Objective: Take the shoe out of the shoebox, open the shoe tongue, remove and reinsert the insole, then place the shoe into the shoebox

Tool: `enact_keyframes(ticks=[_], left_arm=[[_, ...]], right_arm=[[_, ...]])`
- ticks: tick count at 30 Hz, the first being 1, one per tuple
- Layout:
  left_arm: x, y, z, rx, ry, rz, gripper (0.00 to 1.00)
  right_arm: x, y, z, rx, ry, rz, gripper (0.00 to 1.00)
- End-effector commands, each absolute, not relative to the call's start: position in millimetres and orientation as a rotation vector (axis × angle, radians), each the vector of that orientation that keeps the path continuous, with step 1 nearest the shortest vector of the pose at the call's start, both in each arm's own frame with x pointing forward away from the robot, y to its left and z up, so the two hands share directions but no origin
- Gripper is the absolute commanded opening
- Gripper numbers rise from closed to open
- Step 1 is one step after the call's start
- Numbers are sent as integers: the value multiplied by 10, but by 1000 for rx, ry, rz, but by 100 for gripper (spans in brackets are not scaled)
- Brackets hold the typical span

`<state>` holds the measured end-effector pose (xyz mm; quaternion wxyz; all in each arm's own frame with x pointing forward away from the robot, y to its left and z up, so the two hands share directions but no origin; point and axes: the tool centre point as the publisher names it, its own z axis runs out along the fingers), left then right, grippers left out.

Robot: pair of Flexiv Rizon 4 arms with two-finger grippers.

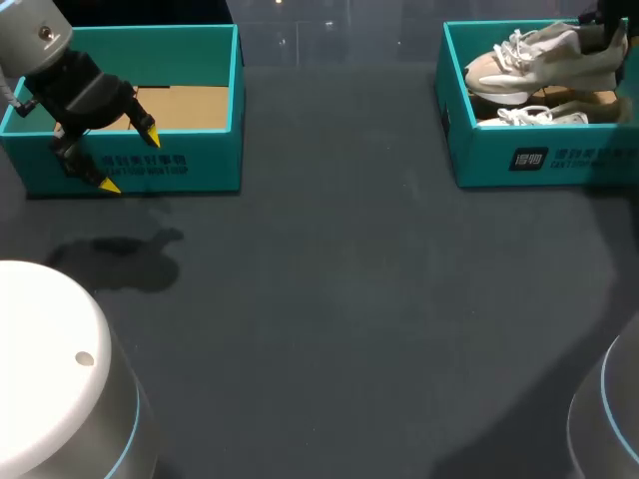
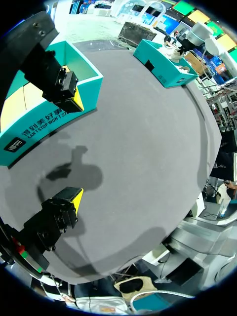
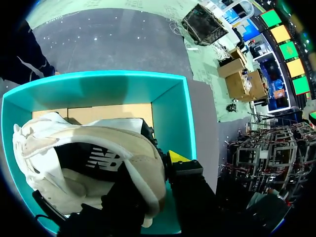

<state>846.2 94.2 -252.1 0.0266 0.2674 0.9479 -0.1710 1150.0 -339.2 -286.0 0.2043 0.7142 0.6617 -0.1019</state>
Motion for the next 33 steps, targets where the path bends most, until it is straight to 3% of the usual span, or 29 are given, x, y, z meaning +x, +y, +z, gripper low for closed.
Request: enact_keyframes(ticks=[1, 33], left_arm=[[8457, 944, -2520, 827, 2928, -525, 100], [8457, 944, -2520, 827, 2928, -525, 100]], right_arm=[[11538, -3425, -2915, 2003, 1855, -288, 0], [11540, -3379, -3360, 2057, 1941, -250, 0]])
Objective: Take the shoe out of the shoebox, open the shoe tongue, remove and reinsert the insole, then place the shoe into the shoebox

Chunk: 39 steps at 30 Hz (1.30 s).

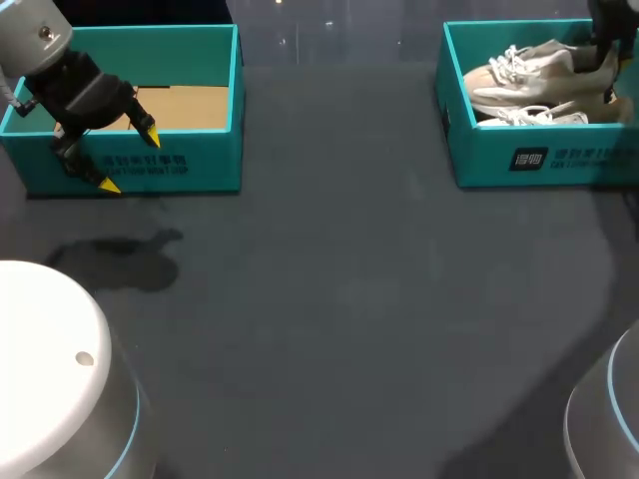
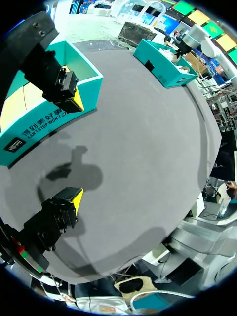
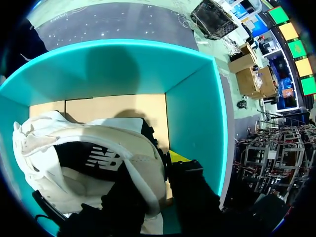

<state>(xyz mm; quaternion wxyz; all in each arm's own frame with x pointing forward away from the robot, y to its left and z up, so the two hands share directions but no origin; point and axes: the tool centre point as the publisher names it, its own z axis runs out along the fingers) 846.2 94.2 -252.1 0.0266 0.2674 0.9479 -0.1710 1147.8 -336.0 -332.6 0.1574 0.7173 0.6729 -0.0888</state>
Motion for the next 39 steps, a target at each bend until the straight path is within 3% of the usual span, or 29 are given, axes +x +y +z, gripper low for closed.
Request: enact_keyframes(ticks=[1, 20, 22, 25, 39], left_arm=[[8457, 944, -2520, 827, 2928, -525, 100], [8457, 944, -2520, 827, 2928, -525, 100], [8457, 944, -2520, 827, 2928, -525, 100], [8457, 944, -2520, 827, 2928, -525, 100], [8457, 944, -2520, 827, 2928, -525, 100]], right_arm=[[11542, -3377, -3368, 2056, 1944, -245, 0], [11612, -3328, -3510, 2050, 2022, -217, 0], [11613, -3323, -3510, 2051, 2023, -216, 15], [11616, -3318, -3506, 2052, 2025, -214, 21], [11626, -3280, -3529, 2056, 2036, -208, 22]])
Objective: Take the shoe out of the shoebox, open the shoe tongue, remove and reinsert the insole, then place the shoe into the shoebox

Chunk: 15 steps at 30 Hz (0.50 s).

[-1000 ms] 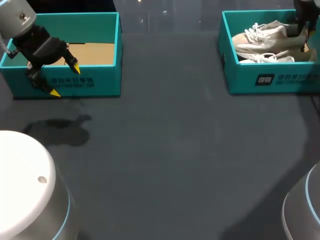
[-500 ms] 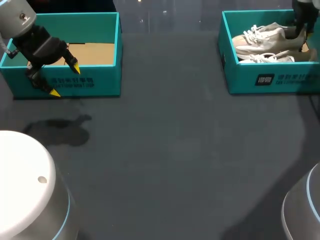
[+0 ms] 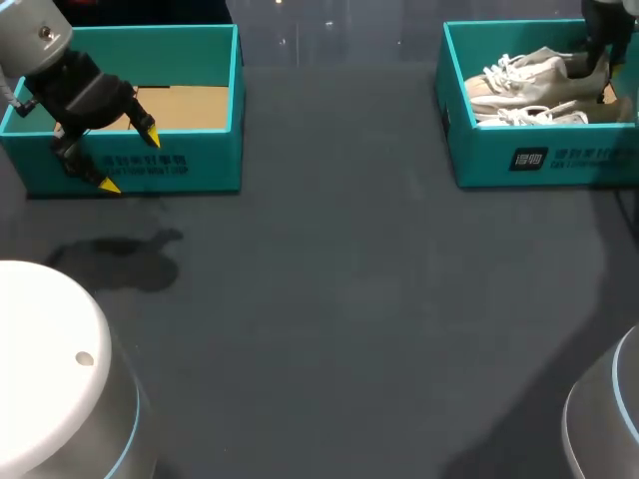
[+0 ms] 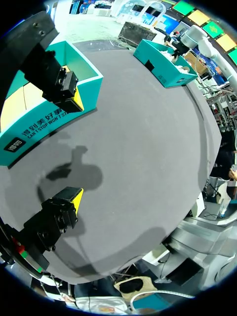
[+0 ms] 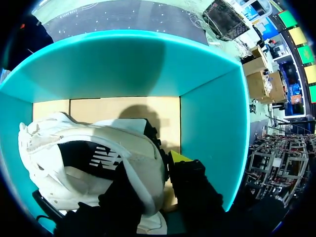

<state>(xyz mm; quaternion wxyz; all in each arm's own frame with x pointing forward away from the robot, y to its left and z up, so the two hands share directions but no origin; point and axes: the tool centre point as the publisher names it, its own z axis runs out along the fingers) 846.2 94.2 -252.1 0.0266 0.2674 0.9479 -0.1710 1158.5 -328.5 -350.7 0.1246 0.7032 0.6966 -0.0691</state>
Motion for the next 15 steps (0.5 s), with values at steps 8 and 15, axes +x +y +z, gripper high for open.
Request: enact_keyframes(ticks=[8, 15], left_arm=[[8457, 944, -2520, 827, 2928, -525, 100], [8457, 944, -2520, 827, 2928, -525, 100]], right_arm=[[11613, -3274, -3589, 2066, 2051, -207, 27], [11613, -3297, -3638, 2075, 2062, -209, 35]])
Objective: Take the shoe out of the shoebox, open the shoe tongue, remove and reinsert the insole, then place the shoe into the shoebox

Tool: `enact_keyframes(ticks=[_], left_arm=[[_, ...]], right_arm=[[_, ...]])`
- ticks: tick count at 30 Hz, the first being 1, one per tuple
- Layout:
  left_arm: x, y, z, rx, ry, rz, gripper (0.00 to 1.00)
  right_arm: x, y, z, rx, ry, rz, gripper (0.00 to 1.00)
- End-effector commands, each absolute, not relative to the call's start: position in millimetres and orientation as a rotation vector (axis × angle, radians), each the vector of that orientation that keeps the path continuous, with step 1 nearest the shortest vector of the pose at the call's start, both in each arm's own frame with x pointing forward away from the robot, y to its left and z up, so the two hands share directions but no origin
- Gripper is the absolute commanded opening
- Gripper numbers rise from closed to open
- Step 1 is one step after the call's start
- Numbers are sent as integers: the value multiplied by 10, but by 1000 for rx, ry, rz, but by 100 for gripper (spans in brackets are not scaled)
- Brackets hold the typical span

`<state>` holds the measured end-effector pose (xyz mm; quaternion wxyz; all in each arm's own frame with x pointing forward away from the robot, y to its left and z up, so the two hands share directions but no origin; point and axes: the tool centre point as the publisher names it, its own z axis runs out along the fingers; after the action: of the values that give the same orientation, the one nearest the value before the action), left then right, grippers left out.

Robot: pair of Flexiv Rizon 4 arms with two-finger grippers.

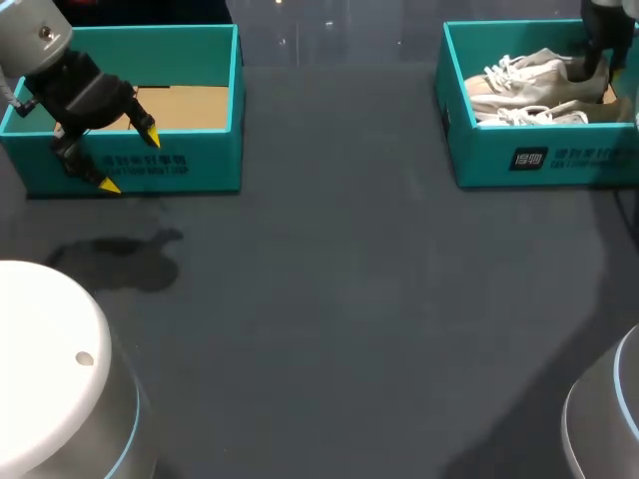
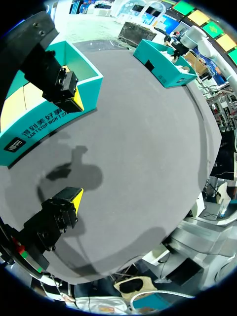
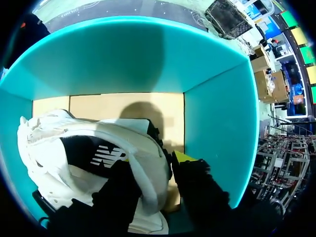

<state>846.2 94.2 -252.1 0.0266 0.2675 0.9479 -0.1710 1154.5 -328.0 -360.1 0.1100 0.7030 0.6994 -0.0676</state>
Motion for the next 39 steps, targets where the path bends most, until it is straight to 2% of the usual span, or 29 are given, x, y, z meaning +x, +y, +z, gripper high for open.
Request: enact_keyframes(ticks=[1, 7, 11, 12, 14, 15, 39], left_arm=[[8457, 944, -2520, 827, 2928, -525, 100], [8457, 944, -2520, 827, 2928, -525, 100], [8457, 944, -2520, 827, 2928, -525, 100], [8457, 944, -2520, 827, 2928, -525, 100], [8457, 944, -2520, 827, 2928, -525, 100], [8457, 944, -2520, 827, 2928, -525, 100], [8457, 944, -2520, 827, 2928, -525, 100]], right_arm=[[11617, -3304, -3648, 2076, 2064, -211, 35], [11648, -3333, -3669, 2079, 2078, -217, 38], [11670, -3337, -3669, 2074, 2088, -216, 49], [11674, -3333, -3652, 2073, 2089, -214, 61], [11669, -3320, -3600, 2069, 2090, -211, 97], [11659, -3312, -3566, 2061, 2088, -206, 100], [11091, -2749, -2504, 2035, 2121, -58, 100]])
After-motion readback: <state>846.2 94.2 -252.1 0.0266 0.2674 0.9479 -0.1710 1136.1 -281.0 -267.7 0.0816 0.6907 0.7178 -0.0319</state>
